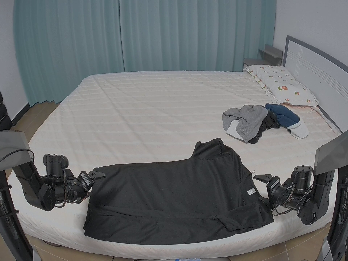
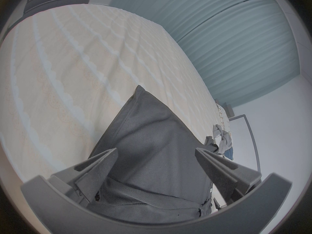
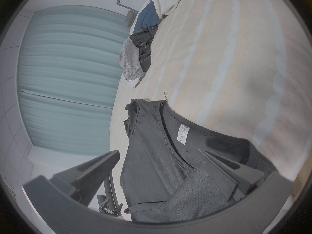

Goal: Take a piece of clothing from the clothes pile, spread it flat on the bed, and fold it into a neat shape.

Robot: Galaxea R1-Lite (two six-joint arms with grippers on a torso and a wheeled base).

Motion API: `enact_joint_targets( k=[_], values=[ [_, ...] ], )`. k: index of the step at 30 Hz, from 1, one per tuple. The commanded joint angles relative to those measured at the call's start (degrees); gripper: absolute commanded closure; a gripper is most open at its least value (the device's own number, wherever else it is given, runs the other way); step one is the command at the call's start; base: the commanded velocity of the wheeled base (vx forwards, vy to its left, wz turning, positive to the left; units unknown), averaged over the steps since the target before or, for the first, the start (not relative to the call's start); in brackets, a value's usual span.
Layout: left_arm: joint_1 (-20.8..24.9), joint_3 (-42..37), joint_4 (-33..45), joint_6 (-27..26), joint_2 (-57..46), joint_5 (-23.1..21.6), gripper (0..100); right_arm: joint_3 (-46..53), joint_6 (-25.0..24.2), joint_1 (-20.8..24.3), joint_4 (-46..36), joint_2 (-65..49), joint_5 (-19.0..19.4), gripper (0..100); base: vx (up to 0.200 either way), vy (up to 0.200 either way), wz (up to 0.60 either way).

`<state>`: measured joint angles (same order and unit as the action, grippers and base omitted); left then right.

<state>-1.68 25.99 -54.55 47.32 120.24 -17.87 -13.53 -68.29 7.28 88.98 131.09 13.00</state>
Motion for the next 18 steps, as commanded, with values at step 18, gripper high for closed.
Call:
enact_joint_targets(
  k=[18],
  values=[
    [-0.34,0.11,-0.03,-0.21,0.35,0.03,0,-0.71,0.00,-0.16,0.58,-0.04,-0.08,0,0.000,0.067,0.00]
  ],
)
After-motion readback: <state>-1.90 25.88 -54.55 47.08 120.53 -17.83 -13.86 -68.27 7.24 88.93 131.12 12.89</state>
